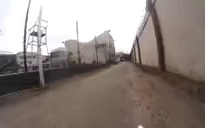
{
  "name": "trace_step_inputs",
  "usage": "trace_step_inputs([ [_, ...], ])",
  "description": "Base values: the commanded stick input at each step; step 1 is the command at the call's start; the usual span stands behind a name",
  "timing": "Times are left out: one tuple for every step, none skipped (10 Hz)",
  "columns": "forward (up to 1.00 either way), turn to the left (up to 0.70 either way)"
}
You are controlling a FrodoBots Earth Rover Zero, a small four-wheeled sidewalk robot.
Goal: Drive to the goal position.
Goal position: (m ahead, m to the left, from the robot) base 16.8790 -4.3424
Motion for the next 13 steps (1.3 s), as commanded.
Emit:
trace_step_inputs([
  [0.3, 0.0],
  [0.3, 0.0],
  [0.3, 0.0],
  [0.3, 0.0],
  [0.3, 0.0],
  [0.3, 0.0],
  [0.3, 0.0],
  [0.3, 0.0],
  [0.3, 0.0],
  [0.3, 0.0],
  [0.3, 0.0],
  [0.3, 0.0],
  [0.3, 0.0],
])
